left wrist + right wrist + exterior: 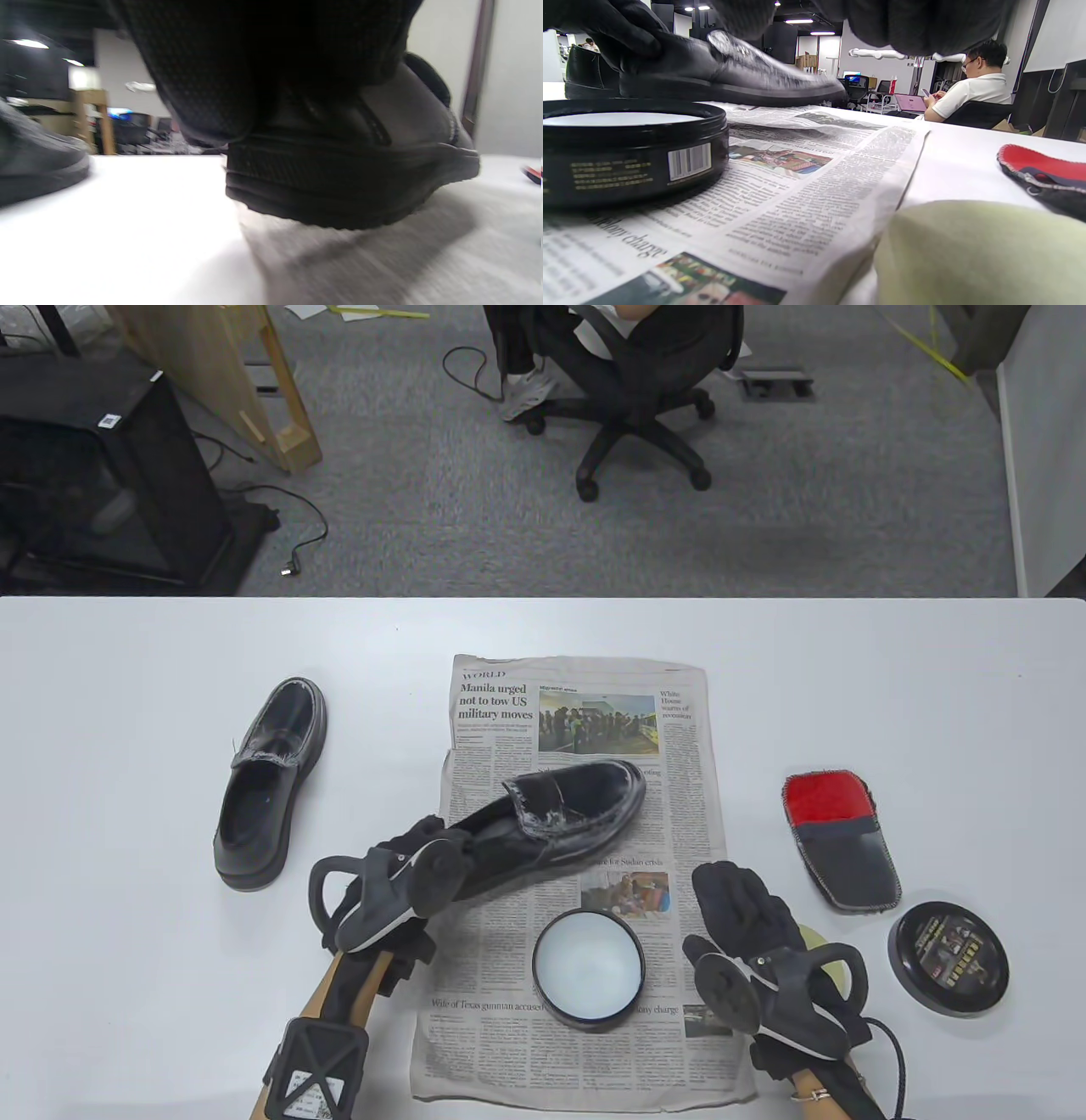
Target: Dip and apply leather care cream with polishing sponge on shoes
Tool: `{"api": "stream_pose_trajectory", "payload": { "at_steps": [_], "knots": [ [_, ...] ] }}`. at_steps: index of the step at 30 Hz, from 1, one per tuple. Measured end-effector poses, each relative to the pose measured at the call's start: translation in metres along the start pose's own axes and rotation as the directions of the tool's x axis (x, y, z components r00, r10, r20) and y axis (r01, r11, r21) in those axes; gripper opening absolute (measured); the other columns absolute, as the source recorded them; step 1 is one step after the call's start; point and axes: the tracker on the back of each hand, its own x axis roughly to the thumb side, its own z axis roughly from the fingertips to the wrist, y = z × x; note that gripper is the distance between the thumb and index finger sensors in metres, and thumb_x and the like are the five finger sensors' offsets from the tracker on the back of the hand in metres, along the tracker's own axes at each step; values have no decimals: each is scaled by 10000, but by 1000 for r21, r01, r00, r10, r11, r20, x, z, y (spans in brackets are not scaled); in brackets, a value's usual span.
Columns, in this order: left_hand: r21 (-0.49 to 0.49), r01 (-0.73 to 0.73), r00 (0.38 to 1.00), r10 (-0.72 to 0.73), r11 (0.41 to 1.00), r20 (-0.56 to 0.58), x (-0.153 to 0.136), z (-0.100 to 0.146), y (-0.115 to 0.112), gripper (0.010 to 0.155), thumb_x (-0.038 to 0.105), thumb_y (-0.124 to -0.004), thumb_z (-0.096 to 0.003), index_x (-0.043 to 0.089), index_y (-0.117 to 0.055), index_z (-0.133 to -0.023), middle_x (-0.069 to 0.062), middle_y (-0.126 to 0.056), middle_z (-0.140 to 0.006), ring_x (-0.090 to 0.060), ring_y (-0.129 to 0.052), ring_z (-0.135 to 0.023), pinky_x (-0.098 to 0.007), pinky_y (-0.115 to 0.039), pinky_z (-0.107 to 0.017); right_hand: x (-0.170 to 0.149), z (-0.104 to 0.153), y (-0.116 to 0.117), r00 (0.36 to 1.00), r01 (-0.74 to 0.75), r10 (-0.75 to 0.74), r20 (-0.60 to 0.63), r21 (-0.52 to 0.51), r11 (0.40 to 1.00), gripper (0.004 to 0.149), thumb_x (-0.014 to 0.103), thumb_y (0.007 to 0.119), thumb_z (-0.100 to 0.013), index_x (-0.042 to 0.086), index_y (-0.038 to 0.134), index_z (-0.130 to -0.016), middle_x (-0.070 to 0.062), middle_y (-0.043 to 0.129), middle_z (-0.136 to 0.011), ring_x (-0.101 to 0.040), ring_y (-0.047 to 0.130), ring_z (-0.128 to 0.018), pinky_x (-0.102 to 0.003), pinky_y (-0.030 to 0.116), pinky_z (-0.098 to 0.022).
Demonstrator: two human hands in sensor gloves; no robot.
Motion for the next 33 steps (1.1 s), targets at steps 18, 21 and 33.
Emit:
{"api": "stream_pose_trajectory", "payload": {
  "at_steps": [18,21,33],
  "knots": [
    [-3,332,839,-297,943,-456,-76,7,-27,424,470,-765,-549,232,-896,-874,-184,-988,-854,-279,-1062,-598,-224,-959,-367,4,-2,5,1000,-29,28,8,31,999,736,501,565,-588,88,351,-1159,-198,517,-1158,-445,642,-1022,-515,649,-703],
    [-55,317,834,-307,947,-458,-78,7,-23,477,527,-740,-542,265,-854,-924,-178,-953,-918,-278,-1035,-659,-252,-927,-418,4,-3,6,999,-40,39,11,40,998,734,501,566,-587,92,355,-1158,-194,519,-1159,-444,644,-1022,-515,650,-703],
    [-190,102,758,-200,976,-621,-139,15,-16,574,467,-702,-611,234,-628,-1130,-281,-559,-1220,-509,-699,-1009,-541,-800,-628,2,-4,6,998,-57,58,-11,53,997,729,500,567,-587,97,361,-1158,-197,519,-1160,-449,642,-1024,-527,648,-702]
  ]
}}
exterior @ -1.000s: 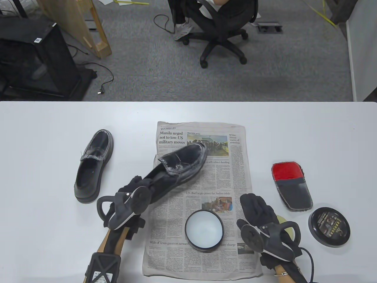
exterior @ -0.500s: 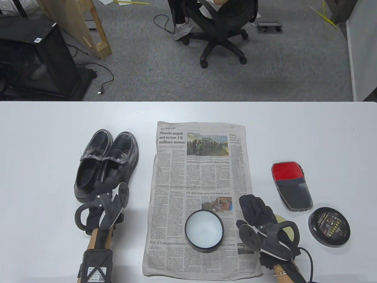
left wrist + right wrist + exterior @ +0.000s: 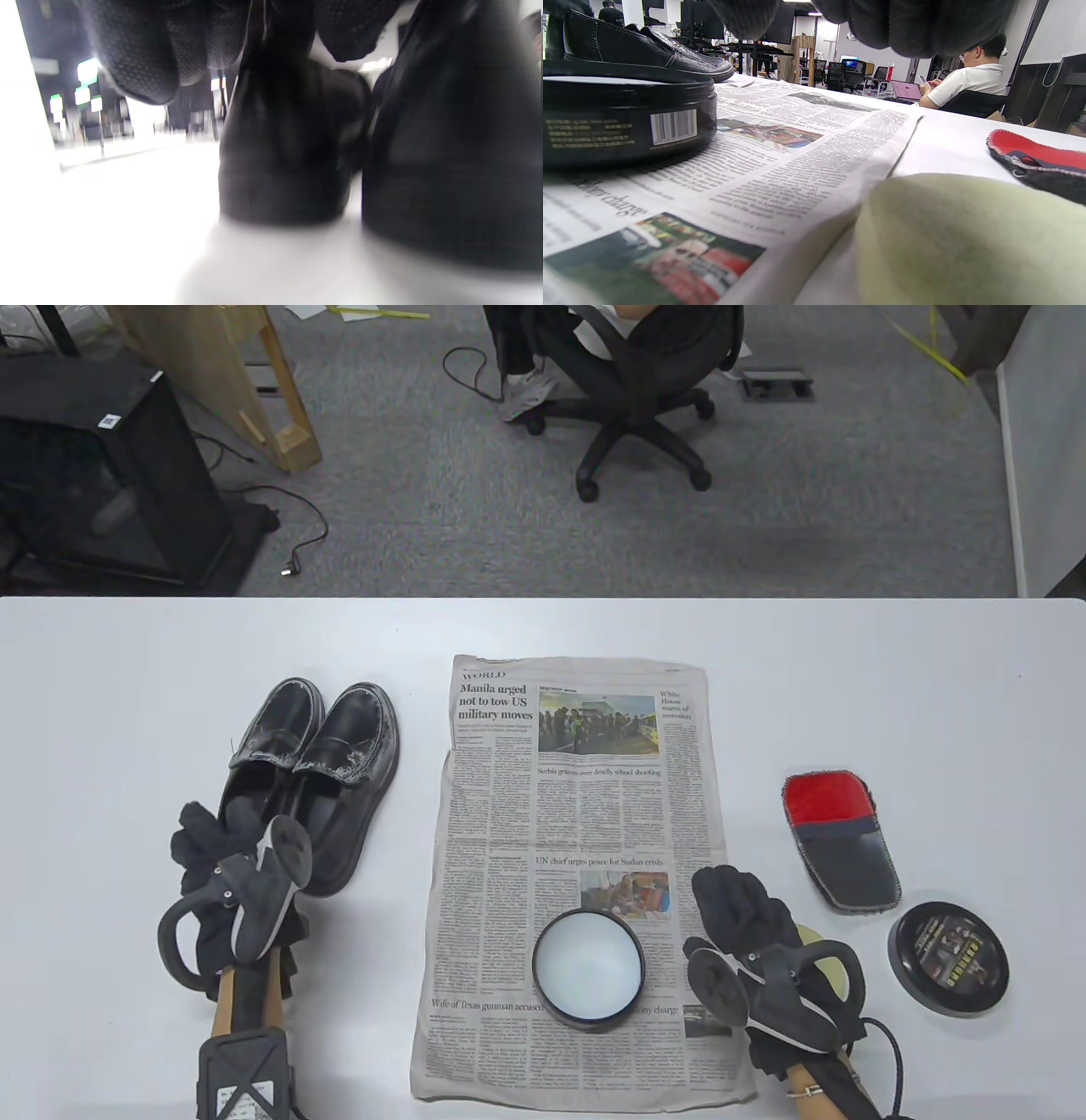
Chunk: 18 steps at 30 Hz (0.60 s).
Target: Dip and apply leather care cream with polishing sponge on shoes
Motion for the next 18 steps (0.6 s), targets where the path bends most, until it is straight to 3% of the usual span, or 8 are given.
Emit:
{"api": "stream_pose_trajectory", "payload": {
  "at_steps": [2,4,7,11,14,18],
  "knots": [
    [-47,-126,991,125,991,-39,-10,-8,-9,559,452,-722,-603,266,-573,-1108,-271,-600,-1190,-494,-768,-959,-492,-845,-595,0,0,0,1000,1,-1,-2,4,1000,729,500,567,-587,96,362,-1158,-197,520,-1159,-451,642,-1022,-526,648,-702],
    [-19,-259,964,257,966,-76,-17,-11,-9,443,393,-759,-595,251,-677,-1006,-279,-672,-1137,-470,-848,-883,-458,-857,-593,-2,-1,1,1000,0,0,-8,8,1000,727,500,567,-587,98,364,-1158,-196,522,-1158,-448,644,-1022,-524,649,-703],
    [51,-287,950,292,956,-112,-24,-12,-10,405,360,-776,-578,228,-710,-955,-269,-731,-1099,-444,-894,-826,-368,-911,-550,-5,-1,0,1000,9,-8,-23,7,1000,727,500,567,-587,98,363,-1158,-196,520,-1158,-448,646,-1021,-521,651,-702],
    [131,-356,921,371,925,-120,-36,-9,1,393,341,-787,-570,244,-712,-944,-259,-731,-1103,-443,-875,-835,-355,-909,-532,-7,0,-1,999,16,-16,-29,-2,1000,726,499,567,-588,97,364,-1158,-197,519,-1159,-449,646,-1020,-519,650,-703],
    [208,-370,919,390,905,-60,-36,-1,20,397,348,-780,-573,258,-695,-951,-246,-704,-1122,-440,-854,-861,-353,-900,-555,-8,-1,-1,999,19,-19,-30,-2,1000,724,499,567,-588,99,366,-1158,-196,519,-1159,-447,645,-1022,-520,650,-703],
    [276,-448,894,420,850,159,-22,19,49,400,351,-781,-570,264,-694,-951,-240,-688,-1134,-438,-836,-886,-360,-895,-577,-11,-1,-2,999,31,-32,-42,-9,999,725,499,567,-587,100,368,-1158,-194,521,-1159,-449,643,-1023,-525,648,-703]
  ]
}}
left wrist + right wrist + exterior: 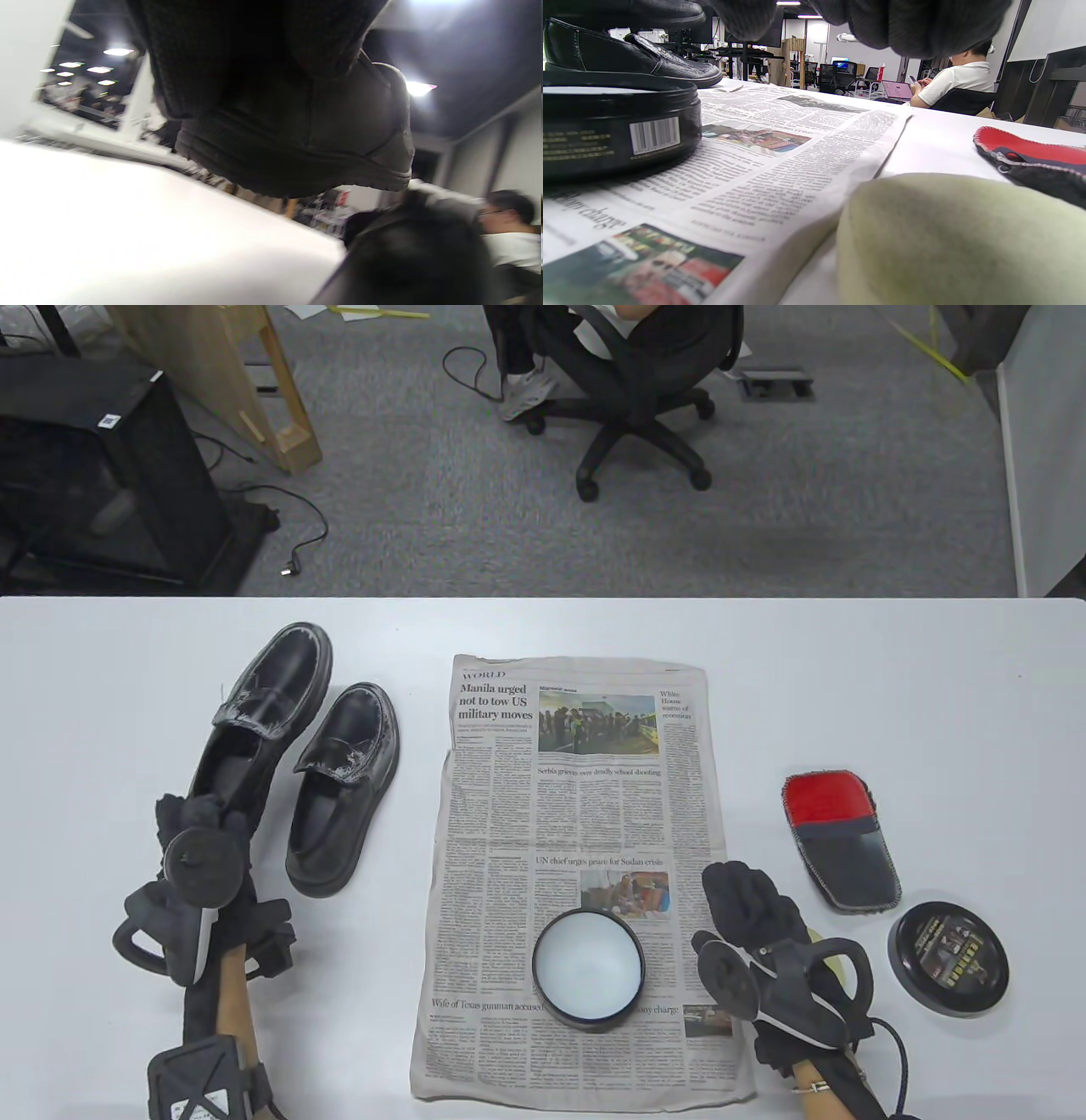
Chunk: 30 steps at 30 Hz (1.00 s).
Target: Dip and apply leather care cream with polishing sponge on shoes
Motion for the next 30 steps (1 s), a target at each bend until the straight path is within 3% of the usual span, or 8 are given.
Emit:
{"api": "stream_pose_trajectory", "payload": {
  "at_steps": [3,6,11,14,22,24,29,30],
  "knots": [
    [-53,-118,983,124,992,135,25,9,4,399,339,-793,-562,252,-712,-943,-254,-705,-1123,-448,-846,-872,-370,-900,-561,-4,0,-1,1000,14,-14,-13,-3,1000,724,500,567,-587,101,370,-1158,-197,520,-1160,-449,643,-1023,-526,647,-704],
    [-210,-202,932,254,957,260,58,20,-6,398,333,-799,-559,244,-721,-939,-266,-718,-1113,-451,-859,-860,-373,-907,-549,-9,-1,-1,999,26,-26,-32,-3,1000,722,500,567,-587,104,372,-1158,-195,522,-1161,-451,642,-1024,-529,646,-704],
    [-453,-149,845,351,879,404,108,37,-46,392,335,-803,-552,259,-728,-930,-251,-729,-1113,-438,-865,-865,-369,-908,-549,-26,-1,-3,992,85,-86,-97,-16,996,723,502,566,-587,106,372,-1159,-196,520,-1162,-457,637,-1026,-535,643,-705],
    [-540,-86,822,366,837,436,125,44,-70,394,338,-807,-547,269,-731,-928,-243,-732,-1115,-434,-865,-869,-367,-909,-551,-35,-1,-3,985,112,-114,-129,-21,993,721,502,565,-588,105,375,-1160,-198,520,-1163,-459,636,-1027,-542,638,-705],
    [-614,31,811,339,788,476,128,53,-104,397,349,-815,-538,302,-731,-924,-212,-723,-1133,-416,-849,-900,-366,-895,-583,-47,-3,1,972,149,-148,-181,-10,989,715,493,562,-594,102,376,-1163,-207,515,-1166,-472,625,-1029,-557,628,-706],
    [-590,38,810,321,807,491,128,55,-104,409,356,-833,-528,328,-733,-924,-191,-716,-1144,-406,-834,-923,-377,-883,-607,-48,-4,2,971,141,-139,-194,-3,990,706,487,560,-598,104,379,-1163,-211,512,-1167,-475,624,-1029,-559,625,-707],
    [-600,70,784,328,797,527,130,57,-99,562,444,-851,-498,344,-680,-1024,-180,-654,-1194,-415,-737,-1024,-529,-748,-702,-60,-6,0,959,143,-142,-247,-14,990,695,476,553,-606,107,377,-1167,-222,498,-1174,-488,608,-1034,-572,612,-709],
    [-570,75,773,313,818,551,133,59,-95,622,467,-849,-488,346,-638,-1060,-168,-623,-1212,-409,-702,-1050,-546,-715,-720,-65,-6,-2,952,149,-151,-268,-28,988,693,476,550,-608,109,378,-1169,-225,495,-1176,-493,601,-1037,-576,609,-710]
  ]
}}
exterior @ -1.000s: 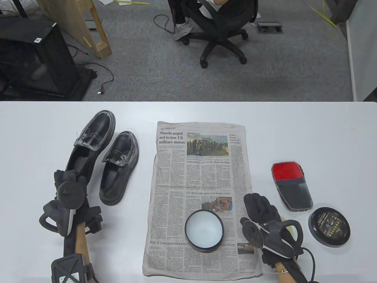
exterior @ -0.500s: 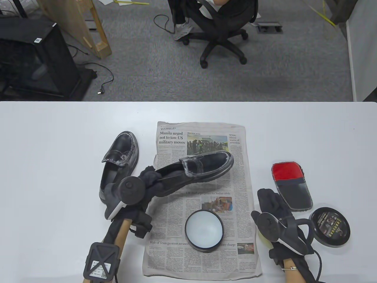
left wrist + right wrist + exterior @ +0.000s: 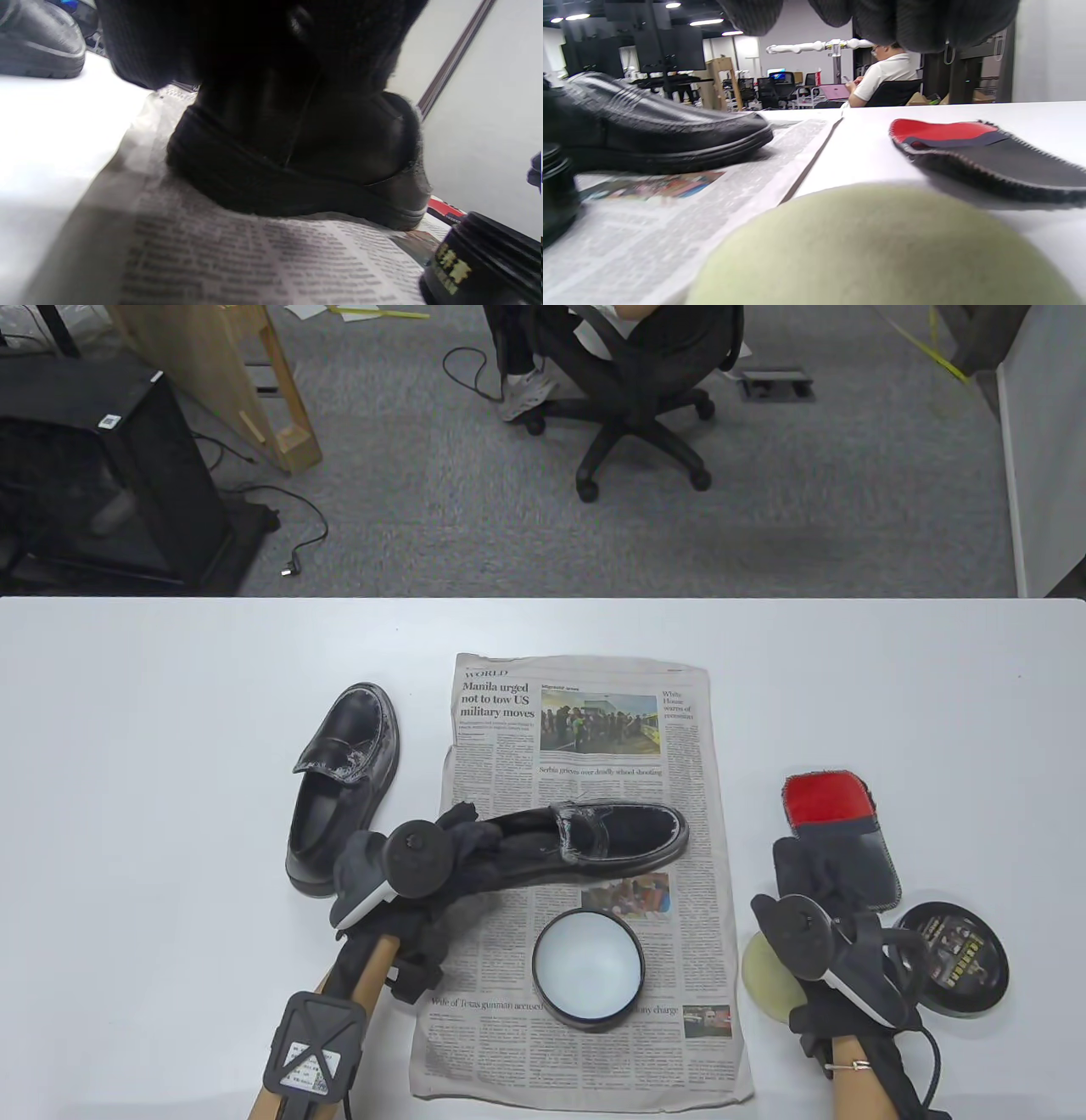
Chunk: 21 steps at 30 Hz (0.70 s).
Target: Dip and apply leather care cream with polishing sponge on shoes
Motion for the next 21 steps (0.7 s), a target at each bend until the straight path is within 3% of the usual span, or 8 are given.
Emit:
{"api": "stream_pose_trajectory", "payload": {
  "at_steps": [3,7,11,14,17,21],
  "knots": [
    [60,116,993,-117,991,12,15,-1,7,804,527,-831,-467,328,-470,-1158,-148,-539,-1250,-395,-620,-1104,-568,-656,-759,-11,-7,-4,998,25,-26,-60,-11,1000,681,469,545,-616,115,380,-1175,-233,478,-1184,-514,575,-1043,-597,593,-712],
    [-5,257,967,-257,966,1,33,-14,4,953,607,-773,-465,245,-312,-1216,-174,-491,-1269,-410,-591,-1120,-578,-643,-764,-22,-20,3,993,-1,7,-122,51,999,693,475,549,-616,110,377,-1180,-246,453,-1190,-542,548,-1043,-616,580,-709],
    [-142,343,937,-349,928,-20,39,-33,-15,941,632,-761,-454,227,-382,-1213,-163,-573,-1245,-399,-666,-1087,-567,-676,-741,-30,-37,17,982,-80,106,-156,163,983,728,494,556,-606,100,355,-1184,-261,441,-1191,-548,541,-1043,-618,577,-709],
    [-94,417,905,-423,904,-46,40,-37,-19,923,661,-780,-391,271,-484,-1174,-87,-705,-1175,-323,-779,-1013,-502,-737,-714,-29,-50,29,976,-103,141,-167,219,970,762,510,565,-599,93,323,-1190,-273,421,-1194,-558,534,-1043,-621,577,-709],
    [-104,400,912,-407,911,-54,38,-38,-19,910,666,-796,-367,294,-520,-1150,-52,-734,-1151,-286,-794,-994,-466,-739,-716,-29,-63,42,965,-123,182,-188,289,950,797,518,577,-592,87,277,-1191,-281,403,-1196,-568,543,-1037,-613,588,-710],
    [-86,384,919,-390,919,-65,31,-39,-19,908,689,-799,-335,307,-563,-1125,-13,-768,-1122,-234,-825,-965,-410,-756,-708,-36,-85,69,926,-133,277,-255,467,874,819,484,631,-586,68,255,-1182,-301,427,-1169,-522,588,-1027,-550,643,-714]
  ]
}}
